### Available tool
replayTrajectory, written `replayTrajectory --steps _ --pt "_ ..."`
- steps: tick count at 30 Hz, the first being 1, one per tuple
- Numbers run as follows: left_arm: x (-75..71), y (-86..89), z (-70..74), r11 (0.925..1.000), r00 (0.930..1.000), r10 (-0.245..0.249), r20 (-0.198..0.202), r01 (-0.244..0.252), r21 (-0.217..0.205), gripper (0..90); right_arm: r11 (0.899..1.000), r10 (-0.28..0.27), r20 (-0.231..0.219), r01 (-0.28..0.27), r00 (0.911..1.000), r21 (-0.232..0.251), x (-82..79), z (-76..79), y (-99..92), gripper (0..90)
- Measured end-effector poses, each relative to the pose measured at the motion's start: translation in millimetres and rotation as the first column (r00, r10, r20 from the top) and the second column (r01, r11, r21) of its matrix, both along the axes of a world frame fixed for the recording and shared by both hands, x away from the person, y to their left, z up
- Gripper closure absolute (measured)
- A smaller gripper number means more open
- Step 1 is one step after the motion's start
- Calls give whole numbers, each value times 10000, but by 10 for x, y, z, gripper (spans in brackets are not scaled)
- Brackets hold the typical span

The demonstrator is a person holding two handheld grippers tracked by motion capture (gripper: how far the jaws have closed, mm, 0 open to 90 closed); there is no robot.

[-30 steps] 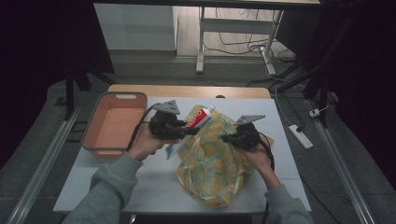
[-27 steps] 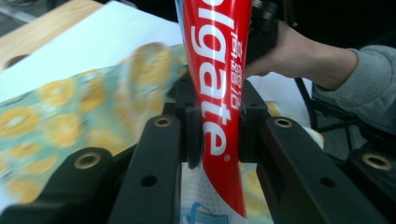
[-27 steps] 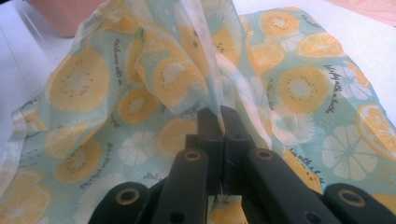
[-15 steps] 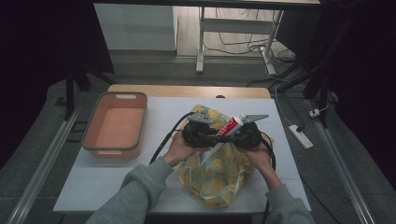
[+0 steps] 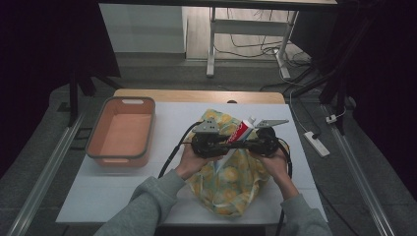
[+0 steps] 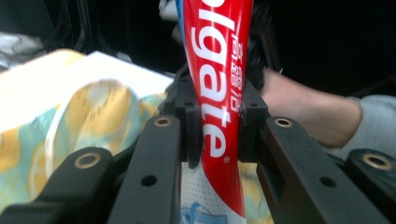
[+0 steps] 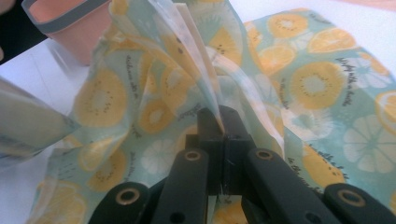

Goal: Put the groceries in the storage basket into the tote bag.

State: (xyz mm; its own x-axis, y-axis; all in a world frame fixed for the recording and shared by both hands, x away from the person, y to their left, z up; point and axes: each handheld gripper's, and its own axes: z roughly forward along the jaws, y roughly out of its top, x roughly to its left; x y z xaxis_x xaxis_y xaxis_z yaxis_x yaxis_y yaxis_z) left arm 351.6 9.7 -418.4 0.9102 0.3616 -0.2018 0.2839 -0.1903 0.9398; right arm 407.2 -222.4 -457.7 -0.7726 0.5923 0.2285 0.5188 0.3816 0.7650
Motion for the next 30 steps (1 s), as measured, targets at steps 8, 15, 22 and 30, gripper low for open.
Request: replayTrajectory --steps 8,15,22,30 --pt "-18 -117 -236 9990 9991 428 9 -429 141 747 9988 -55 -61 58 10000 485 -14 37 -35 890" --pt "-36 -147 -456 9942 9980 636 -49 -630 877 746 9975 -124 -116 131 9999 695 -1 44 -62 891" --pt "-59 -104 -529 9722 9971 741 181 -762 2214 746 9971 -267 22 265 9996 707 -5 70 -89 892" --pt "-76 -33 -597 9274 9976 641 279 -699 3675 746 9961 -352 545 307 9979 823 -64 219 -119 892"
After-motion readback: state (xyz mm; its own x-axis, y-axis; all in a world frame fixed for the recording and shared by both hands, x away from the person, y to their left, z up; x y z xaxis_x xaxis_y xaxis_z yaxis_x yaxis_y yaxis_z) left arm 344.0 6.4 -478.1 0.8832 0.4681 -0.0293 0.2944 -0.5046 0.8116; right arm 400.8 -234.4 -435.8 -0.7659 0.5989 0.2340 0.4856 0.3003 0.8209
